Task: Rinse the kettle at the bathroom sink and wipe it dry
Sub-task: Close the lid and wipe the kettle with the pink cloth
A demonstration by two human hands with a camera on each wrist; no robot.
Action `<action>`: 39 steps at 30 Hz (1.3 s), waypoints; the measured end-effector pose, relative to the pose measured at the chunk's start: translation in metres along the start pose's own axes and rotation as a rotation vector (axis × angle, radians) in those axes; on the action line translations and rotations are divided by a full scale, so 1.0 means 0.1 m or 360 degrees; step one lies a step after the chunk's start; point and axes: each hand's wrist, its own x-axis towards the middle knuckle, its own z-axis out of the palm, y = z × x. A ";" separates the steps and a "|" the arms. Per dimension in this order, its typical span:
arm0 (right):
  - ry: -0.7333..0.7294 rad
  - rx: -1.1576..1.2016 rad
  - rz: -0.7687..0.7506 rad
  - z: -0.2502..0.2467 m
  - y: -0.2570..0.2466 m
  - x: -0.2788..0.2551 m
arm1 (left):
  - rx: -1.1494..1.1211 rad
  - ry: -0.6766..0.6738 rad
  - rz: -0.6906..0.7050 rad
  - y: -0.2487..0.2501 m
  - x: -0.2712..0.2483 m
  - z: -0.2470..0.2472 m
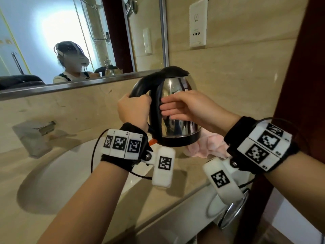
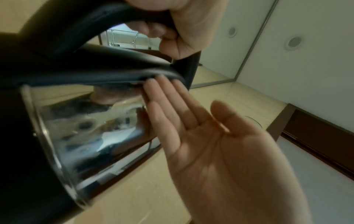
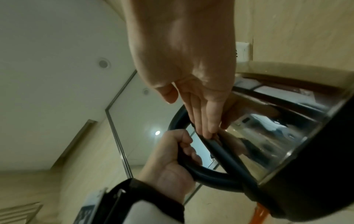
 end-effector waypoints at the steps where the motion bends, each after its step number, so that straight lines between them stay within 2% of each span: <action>1: -0.0022 0.0043 0.0028 0.01 0.00 -0.01 | 0.0015 0.0022 0.0041 -0.02 -0.05 0.02; 4: -0.0103 0.0286 0.0114 0.04 0.00 -0.04 | 0.0147 -0.0002 0.0200 -0.10 -0.24 0.07; 6: -0.0159 0.0368 0.0186 0.04 0.01 -0.05 | 0.0229 0.0001 0.0218 -0.15 -0.37 0.09; 10: -0.0111 0.0382 0.0180 0.07 0.12 -0.13 | 0.0231 0.0063 0.0160 -0.25 -0.56 0.11; 19: 0.0015 0.0298 0.0119 -0.04 0.21 -0.34 | 0.0294 0.0050 0.0263 -0.33 -0.92 0.19; 23: 0.0174 0.0167 0.0081 -0.06 0.26 -0.44 | 0.0323 0.0013 0.0318 -0.37 -1.06 0.22; 27: 0.0435 -0.0038 -0.0005 -0.07 0.25 -0.50 | 0.0289 -0.0053 0.0380 -0.40 -1.25 0.29; 30: 0.0512 -0.0089 -0.0037 -0.06 0.26 -0.55 | 0.0301 -0.0089 0.0421 -0.44 -1.31 0.34; 35: 0.0662 -0.0155 0.0036 -0.13 0.31 -0.60 | 0.0290 -0.0212 0.0522 -0.50 -1.42 0.40; 39: 0.0844 -0.0095 0.0066 -0.15 0.34 -0.62 | 0.0295 -0.0371 0.0515 -0.49 -1.52 0.45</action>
